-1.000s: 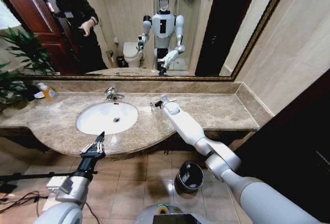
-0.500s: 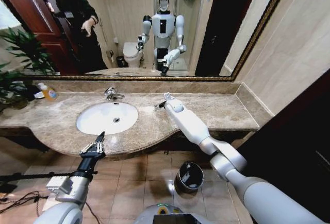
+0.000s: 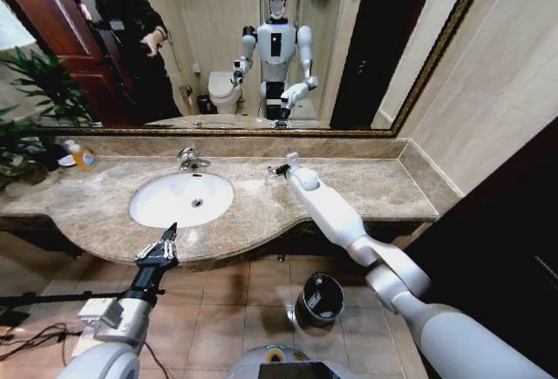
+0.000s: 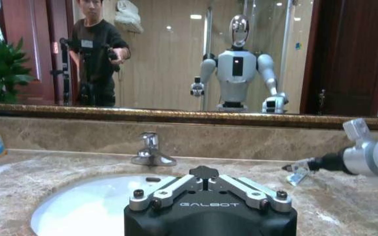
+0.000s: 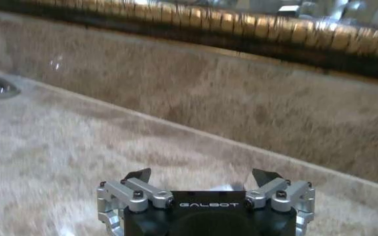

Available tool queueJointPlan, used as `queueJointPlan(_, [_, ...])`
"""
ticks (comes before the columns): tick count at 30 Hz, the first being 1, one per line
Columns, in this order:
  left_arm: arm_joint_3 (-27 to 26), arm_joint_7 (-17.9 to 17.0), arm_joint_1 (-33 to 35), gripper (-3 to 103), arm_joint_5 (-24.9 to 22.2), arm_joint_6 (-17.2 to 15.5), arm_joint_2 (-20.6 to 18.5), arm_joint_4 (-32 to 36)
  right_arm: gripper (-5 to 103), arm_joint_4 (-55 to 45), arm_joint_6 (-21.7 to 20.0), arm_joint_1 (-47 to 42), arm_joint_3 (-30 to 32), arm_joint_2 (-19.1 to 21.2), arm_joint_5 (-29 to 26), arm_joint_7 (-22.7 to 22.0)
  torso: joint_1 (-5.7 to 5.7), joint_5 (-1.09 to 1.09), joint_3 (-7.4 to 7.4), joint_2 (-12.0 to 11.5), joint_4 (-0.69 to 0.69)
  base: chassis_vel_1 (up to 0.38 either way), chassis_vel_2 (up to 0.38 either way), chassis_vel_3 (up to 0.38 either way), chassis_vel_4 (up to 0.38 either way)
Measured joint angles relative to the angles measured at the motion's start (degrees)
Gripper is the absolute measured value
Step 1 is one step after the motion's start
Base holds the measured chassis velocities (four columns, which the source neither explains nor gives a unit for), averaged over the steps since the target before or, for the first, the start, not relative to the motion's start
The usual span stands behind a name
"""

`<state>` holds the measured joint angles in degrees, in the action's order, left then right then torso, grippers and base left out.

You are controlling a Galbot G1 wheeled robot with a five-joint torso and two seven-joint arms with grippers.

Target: Pick up the trash from the sink and place it in the trash bin.

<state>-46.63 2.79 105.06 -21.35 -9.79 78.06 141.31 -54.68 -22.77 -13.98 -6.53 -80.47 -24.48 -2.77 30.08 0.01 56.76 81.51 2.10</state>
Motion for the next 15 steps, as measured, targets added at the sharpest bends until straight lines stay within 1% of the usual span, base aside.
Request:
queueJointPlan(1, [0.0, 0.0, 0.0, 0, 0.0, 0.0, 0.0, 0.0, 100, 0.6, 0.5, -0.1, 0.0, -0.1, 0.4, 0.3, 0.0, -0.01, 0.0, 0.0, 0.0, 0.0, 0.0, 0.0, 0.0])
queueJointPlan(2, [0.0, 0.0, 0.0, 0, 0.0, 0.0, 0.0, 0.0, 100, 2.4, 1.9, -0.4, 0.1, -0.7, 2.5, 0.8, 0.0, -0.01, 0.0, 0.0, 0.01, 0.0, 0.0, 0.0, 0.0])
queueJointPlan(4, [0.0, 0.0, 0.0, 0, 0.0, 0.0, 0.0, 0.0, 100, 2.8, 2.0, -0.5, 0.3, -0.9, 3.3, 0.7, 0.0, 0.0, 0.0, 0.0, 0.01, 0.0, 0.0, 0.0, 0.0])
queueJointPlan(5, [0.0, 0.0, 0.0, 0, 0.0, 0.0, 0.0, 0.0, 100, 3.0, 2.0, -1.1, 0.8, -1.3, 4.4, -0.5, 0.0, -0.01, -0.01, 0.0, 0.02, 0.0, 0.0, 0.0, 0.0])
queueJointPlan(7, [0.0, 0.0, 0.0, 0, 0.0, 0.0, 0.0, 0.0, 100, 2.5, 1.7, -1.8, 1.1, -1.6, 4.1, -2.4, -0.01, -0.01, -0.02, 0.0, 0.02, 0.0, 0.0, 0.0, 0.0])
queueJointPlan(11, [0.0, 0.0, 0.0, 0, 0.0, 0.0, 0.0, 0.0, 100, 1.9, 1.6, -2.5, 1.7, -1.6, 3.9, -2.9, -0.01, -0.02, -0.02, 0.0, 0.02, 0.0, 0.0, 0.0, 0.0])
queueJointPlan(12, [0.0, 0.0, 0.0, 0, 0.0, 0.0, 0.0, 0.0, 103, 1.7, 1.7, -2.6, 1.8, -1.6, 3.8, -3.1, -0.01, -0.01, -0.02, 0.0, 0.01, 0.0, 0.0, 0.0, 0.0])
queueJointPlan(13, [0.0, 0.0, 0.0, 0, 0.0, 0.0, 0.0, 0.0, 103, 1.7, 1.7, -2.6, 1.8, -1.6, 3.8, -3.1, -0.01, -0.01, -0.02, 0.0, 0.01, 0.0, 0.0, 0.0, 0.0])
queueJointPlan(15, [0.0, 0.0, 0.0, 0, 0.0, 0.0, 0.0, 0.0, 96, 1.3, 2.1, -2.8, 1.8, -1.7, 3.1, -4.3, -0.01, -0.01, -0.01, 0.0, 0.02, 0.0, 0.0, 0.0, 0.0])
